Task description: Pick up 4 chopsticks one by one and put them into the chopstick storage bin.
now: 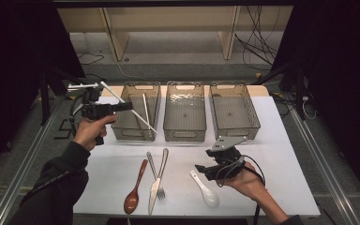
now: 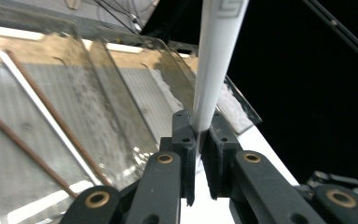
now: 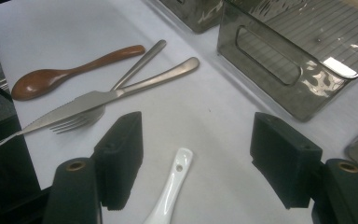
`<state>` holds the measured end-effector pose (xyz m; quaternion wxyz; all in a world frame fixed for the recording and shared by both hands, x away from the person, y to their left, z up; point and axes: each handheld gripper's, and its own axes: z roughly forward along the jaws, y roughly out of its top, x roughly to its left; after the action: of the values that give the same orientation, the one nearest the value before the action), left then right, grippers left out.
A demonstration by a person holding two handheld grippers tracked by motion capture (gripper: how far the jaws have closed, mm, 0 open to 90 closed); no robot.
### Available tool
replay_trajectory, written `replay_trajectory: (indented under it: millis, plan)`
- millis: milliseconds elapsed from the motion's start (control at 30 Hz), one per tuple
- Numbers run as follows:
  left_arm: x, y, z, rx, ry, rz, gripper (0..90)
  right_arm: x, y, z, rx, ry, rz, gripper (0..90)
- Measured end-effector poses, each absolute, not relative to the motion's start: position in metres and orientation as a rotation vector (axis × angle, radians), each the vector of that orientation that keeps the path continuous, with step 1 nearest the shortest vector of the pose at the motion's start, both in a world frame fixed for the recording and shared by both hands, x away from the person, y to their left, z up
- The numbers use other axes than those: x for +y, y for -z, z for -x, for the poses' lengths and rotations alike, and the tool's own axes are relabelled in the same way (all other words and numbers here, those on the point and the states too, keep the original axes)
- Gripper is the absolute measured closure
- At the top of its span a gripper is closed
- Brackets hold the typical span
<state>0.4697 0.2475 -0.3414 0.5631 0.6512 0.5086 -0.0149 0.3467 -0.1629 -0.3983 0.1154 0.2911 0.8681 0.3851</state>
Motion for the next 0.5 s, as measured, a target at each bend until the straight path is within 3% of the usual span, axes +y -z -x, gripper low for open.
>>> replay_trajectory:
  millis: [500]
  plan:
    - [0.258, 0.330, -0.505, 1.301, -0.079, -1.556, 83.1, -0.167, 0.398, -0.348, 2.536, -1.134, -0.860, 34.1]
